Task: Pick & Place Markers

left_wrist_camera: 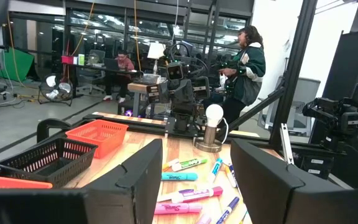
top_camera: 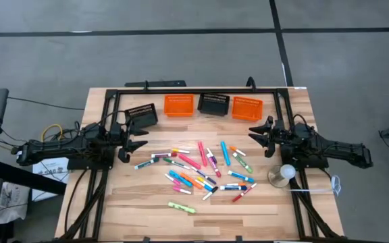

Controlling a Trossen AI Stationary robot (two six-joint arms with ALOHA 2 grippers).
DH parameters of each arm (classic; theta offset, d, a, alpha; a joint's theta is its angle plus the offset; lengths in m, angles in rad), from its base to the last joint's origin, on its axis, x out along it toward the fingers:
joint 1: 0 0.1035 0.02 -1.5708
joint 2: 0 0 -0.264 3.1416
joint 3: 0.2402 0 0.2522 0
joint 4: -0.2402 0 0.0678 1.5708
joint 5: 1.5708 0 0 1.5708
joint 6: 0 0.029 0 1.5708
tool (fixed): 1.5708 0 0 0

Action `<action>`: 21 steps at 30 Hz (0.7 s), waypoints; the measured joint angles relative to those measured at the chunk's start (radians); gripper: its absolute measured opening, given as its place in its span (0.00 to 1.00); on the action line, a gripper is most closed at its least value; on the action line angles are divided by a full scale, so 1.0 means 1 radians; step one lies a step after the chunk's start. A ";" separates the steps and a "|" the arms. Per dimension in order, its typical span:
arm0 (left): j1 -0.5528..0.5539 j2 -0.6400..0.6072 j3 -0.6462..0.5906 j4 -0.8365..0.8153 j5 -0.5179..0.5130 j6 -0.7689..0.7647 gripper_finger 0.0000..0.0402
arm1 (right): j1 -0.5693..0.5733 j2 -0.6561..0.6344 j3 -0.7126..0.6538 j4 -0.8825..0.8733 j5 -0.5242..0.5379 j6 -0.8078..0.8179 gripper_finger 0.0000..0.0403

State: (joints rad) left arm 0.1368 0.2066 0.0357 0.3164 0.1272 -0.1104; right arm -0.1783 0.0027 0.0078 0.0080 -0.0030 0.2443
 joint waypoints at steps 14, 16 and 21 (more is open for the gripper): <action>0.000 0.000 0.000 0.007 -0.003 -0.003 0.47 | 0.000 0.000 0.000 0.008 0.001 0.071 0.33; 0.000 0.000 0.000 0.008 -0.003 -0.003 0.47 | -0.001 0.000 0.000 0.036 0.002 0.133 0.33; 0.000 0.000 0.000 0.018 -0.003 -0.003 0.47 | 0.004 0.001 0.021 0.060 -0.005 0.169 0.33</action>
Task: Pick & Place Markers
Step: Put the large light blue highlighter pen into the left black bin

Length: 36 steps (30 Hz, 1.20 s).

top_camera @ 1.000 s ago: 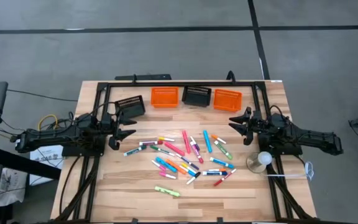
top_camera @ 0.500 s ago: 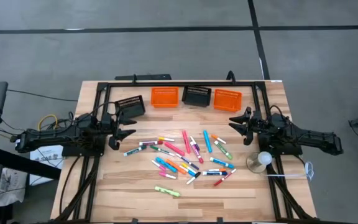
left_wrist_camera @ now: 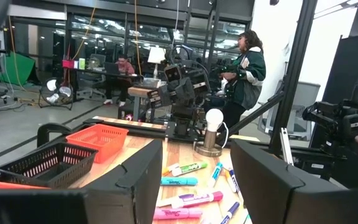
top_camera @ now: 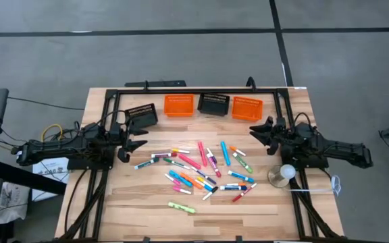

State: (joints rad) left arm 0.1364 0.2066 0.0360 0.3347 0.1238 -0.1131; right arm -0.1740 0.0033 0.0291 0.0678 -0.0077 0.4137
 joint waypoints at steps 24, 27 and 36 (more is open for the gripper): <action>0.000 0.000 0.000 0.004 0.000 0.000 0.47 | 0.052 0.645 0.570 -0.396 -0.042 -0.272 0.33; 0.000 0.000 0.000 0.004 0.000 0.000 0.47 | 0.057 0.725 0.612 -0.398 -0.043 -0.275 0.33; 0.000 0.000 0.000 0.003 0.000 0.000 0.47 | 0.038 0.888 0.641 -0.363 -0.045 -0.101 0.33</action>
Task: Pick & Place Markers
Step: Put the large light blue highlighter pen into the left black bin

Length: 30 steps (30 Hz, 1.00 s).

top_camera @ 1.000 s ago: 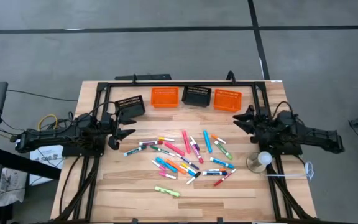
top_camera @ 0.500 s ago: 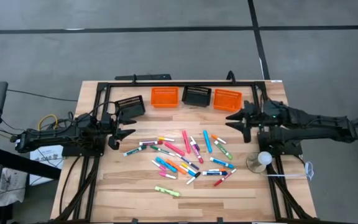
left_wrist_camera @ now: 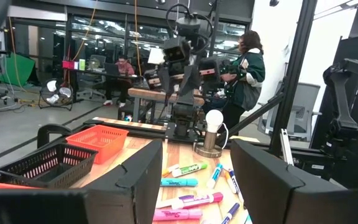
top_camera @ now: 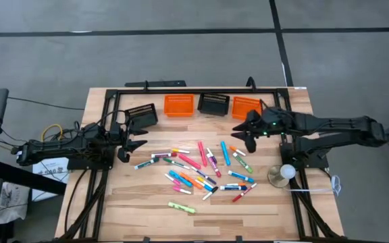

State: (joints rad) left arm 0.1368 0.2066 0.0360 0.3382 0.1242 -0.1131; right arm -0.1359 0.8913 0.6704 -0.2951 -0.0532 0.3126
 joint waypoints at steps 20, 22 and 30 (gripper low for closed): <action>0.000 0.000 0.000 0.000 0.000 0.000 0.47 | 0.063 0.194 0.147 -0.045 0.008 0.124 0.49; 0.000 0.000 0.000 0.000 0.000 0.000 0.47 | 0.091 0.245 0.198 -0.135 0.029 0.123 0.53; 0.000 0.000 0.000 0.000 0.000 0.000 0.47 | 0.144 0.464 0.356 -0.416 0.146 0.102 0.59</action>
State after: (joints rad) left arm 0.1368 0.2066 0.0357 0.3382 0.1242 -0.1135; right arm 0.0077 1.3550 1.0260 -0.7109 0.0925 0.4145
